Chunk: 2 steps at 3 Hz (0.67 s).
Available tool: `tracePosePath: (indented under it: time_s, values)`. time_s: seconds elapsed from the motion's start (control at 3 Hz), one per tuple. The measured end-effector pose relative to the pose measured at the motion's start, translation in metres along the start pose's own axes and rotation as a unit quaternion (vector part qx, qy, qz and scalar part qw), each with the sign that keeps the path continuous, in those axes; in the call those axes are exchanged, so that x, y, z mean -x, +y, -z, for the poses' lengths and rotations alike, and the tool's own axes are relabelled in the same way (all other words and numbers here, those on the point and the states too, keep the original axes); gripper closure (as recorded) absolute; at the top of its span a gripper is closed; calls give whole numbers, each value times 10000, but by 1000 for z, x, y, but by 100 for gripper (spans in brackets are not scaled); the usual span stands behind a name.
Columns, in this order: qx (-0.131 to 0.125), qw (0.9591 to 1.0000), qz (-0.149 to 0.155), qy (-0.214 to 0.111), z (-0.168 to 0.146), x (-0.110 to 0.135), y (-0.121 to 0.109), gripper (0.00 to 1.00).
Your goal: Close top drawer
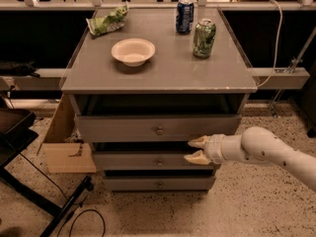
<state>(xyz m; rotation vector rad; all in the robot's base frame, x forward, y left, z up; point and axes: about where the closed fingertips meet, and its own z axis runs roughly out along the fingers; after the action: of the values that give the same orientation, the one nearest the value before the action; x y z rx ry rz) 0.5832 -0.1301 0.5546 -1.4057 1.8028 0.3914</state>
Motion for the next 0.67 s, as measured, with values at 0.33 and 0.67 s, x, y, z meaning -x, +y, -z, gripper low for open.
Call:
tracePosePath:
  time_s: [0.33, 0.67]
  values:
    - [838, 9928, 542, 661, 35, 28, 46, 81]
    - [1279, 9757, 1122, 1383, 85, 63, 68, 100]
